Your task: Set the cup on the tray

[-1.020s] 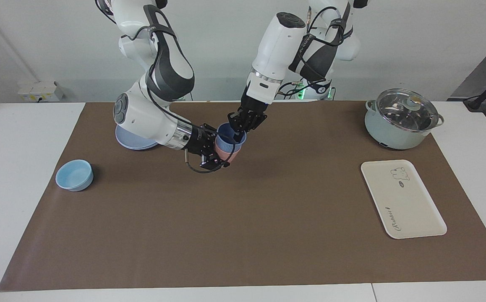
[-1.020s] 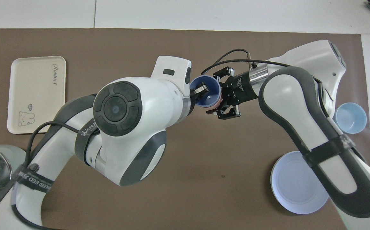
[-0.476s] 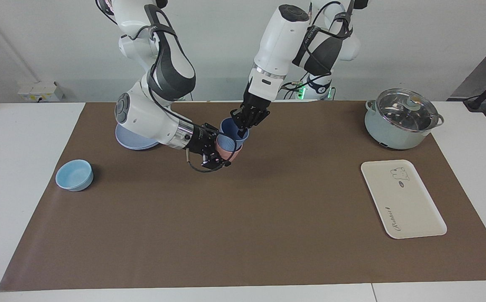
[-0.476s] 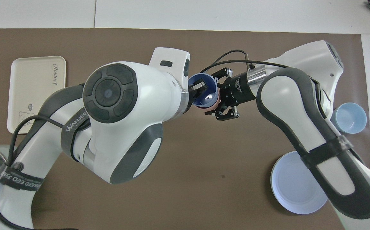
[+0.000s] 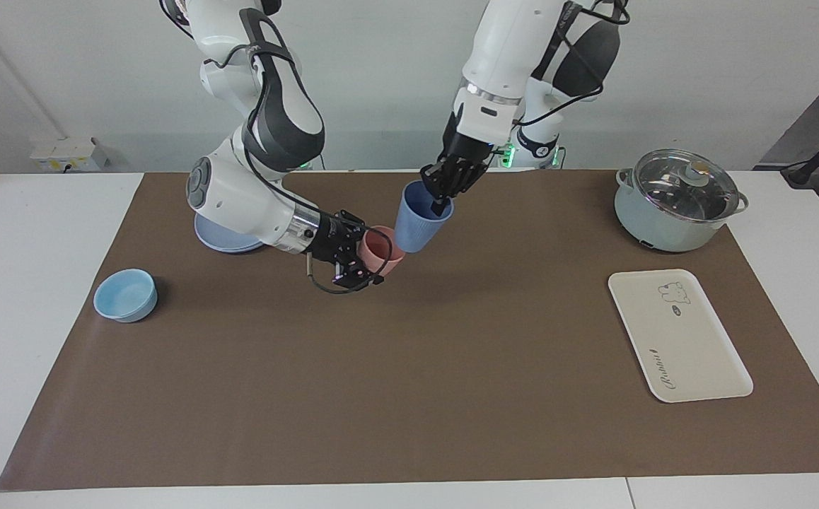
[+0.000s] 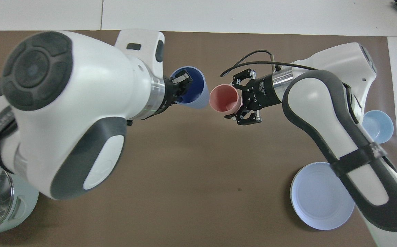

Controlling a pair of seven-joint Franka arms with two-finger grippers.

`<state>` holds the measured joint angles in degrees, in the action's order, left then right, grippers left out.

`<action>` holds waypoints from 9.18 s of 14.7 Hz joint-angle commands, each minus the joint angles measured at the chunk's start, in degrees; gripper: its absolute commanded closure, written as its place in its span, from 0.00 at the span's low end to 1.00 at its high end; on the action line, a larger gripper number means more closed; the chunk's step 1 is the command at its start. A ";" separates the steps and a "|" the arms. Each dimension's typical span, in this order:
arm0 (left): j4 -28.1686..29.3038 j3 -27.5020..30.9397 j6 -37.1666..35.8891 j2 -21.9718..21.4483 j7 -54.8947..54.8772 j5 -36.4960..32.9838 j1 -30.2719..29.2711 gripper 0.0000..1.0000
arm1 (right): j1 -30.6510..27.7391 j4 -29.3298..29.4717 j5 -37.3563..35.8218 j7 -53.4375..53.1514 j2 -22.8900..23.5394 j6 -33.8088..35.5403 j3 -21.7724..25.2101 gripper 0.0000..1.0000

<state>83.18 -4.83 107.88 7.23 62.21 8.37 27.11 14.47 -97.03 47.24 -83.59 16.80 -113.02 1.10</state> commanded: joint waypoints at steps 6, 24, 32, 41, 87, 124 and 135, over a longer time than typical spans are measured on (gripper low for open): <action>14.17 -0.45 -3.74 -9.14 -25.84 -0.64 -18.89 1.00 | -12.33 -6.76 8.38 13.25 -1.07 0.51 -0.39 1.00; 36.88 -0.27 31.85 1.12 -67.74 0.95 -43.98 1.00 | -30.46 -7.38 16.13 41.14 14.40 11.59 -0.48 1.00; 24.08 -0.62 15.14 1.21 -70.29 0.07 -40.74 0.00 | -30.90 -9.93 17.45 49.40 13.44 12.74 -0.22 0.32; 20.52 -0.89 -4.60 -7.13 -63.29 -5.82 -26.25 0.00 | -31.52 -9.31 11.22 49.57 10.80 11.42 0.57 0.02; 14.91 0.17 -19.11 -12.94 -64.32 -5.82 -27.37 0.00 | -9.37 7.54 -48.73 72.78 -17.86 17.74 1.02 0.02; 13.06 0.26 -17.44 -11.09 -64.49 -5.65 -28.95 0.00 | -18.86 12.39 -46.88 74.98 -17.76 29.26 -8.12 0.01; 13.06 0.26 -17.44 -11.01 -64.49 -5.65 -28.95 0.00 | -13.33 12.31 -46.88 75.41 -17.76 30.93 -2.06 0.01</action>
<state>96.00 -4.40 90.35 -3.62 -1.96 1.88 -1.21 0.67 -84.63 -0.30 -9.78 -0.42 -83.75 -1.69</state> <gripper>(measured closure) 0.000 0.004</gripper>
